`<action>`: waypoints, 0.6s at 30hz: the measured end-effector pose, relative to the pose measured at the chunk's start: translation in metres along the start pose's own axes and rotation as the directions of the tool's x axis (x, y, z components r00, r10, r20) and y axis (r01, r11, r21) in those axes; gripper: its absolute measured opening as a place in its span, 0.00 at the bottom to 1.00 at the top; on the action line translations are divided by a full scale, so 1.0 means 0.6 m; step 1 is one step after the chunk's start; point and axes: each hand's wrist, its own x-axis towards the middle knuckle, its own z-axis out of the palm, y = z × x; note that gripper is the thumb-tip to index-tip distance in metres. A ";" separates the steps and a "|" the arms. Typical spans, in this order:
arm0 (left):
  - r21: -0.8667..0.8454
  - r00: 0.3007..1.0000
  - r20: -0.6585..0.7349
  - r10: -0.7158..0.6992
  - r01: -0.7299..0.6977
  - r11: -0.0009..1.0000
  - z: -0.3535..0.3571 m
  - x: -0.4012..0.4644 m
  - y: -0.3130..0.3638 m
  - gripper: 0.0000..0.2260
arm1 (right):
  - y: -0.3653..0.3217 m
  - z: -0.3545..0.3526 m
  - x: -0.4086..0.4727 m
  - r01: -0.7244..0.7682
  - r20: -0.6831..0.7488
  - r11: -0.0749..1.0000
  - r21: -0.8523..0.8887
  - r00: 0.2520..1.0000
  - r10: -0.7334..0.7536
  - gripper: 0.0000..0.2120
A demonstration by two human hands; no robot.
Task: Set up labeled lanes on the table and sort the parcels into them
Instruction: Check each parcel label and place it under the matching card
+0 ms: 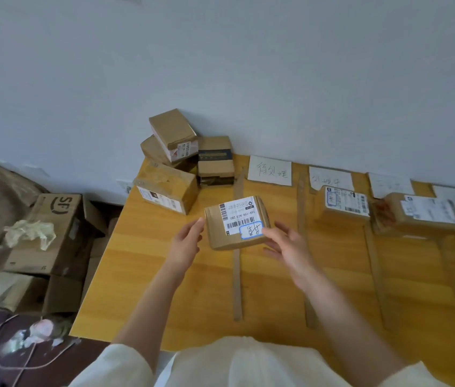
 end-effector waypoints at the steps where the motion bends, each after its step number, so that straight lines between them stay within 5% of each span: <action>1: 0.020 1.000 0.007 0.004 -0.004 1.000 0.009 -0.002 0.002 0.20 | 0.000 -0.011 -0.002 0.004 -0.007 1.000 -0.001 1.000 -0.004 0.31; 5: 0.101 0.999 0.043 0.033 -0.037 0.994 0.046 -0.010 0.013 0.24 | 0.000 -0.053 -0.008 0.037 -0.048 0.998 -0.047 0.998 -0.039 0.28; 9: 0.196 0.970 0.211 0.120 -0.163 0.967 0.077 -0.024 0.033 0.32 | -0.012 -0.088 -0.019 0.108 -0.007 0.948 -0.301 0.993 -0.116 0.31; 14: 0.397 0.850 0.517 0.095 -0.337 0.854 0.116 -0.029 0.060 0.44 | -0.041 -0.113 -0.021 0.218 0.154 0.808 -0.547 0.975 -0.159 0.41; 18: 0.450 0.758 0.651 -0.027 -0.356 0.819 0.150 -0.031 0.066 0.42 | -0.063 -0.117 -0.022 0.285 0.278 0.770 -0.571 0.950 -0.145 0.40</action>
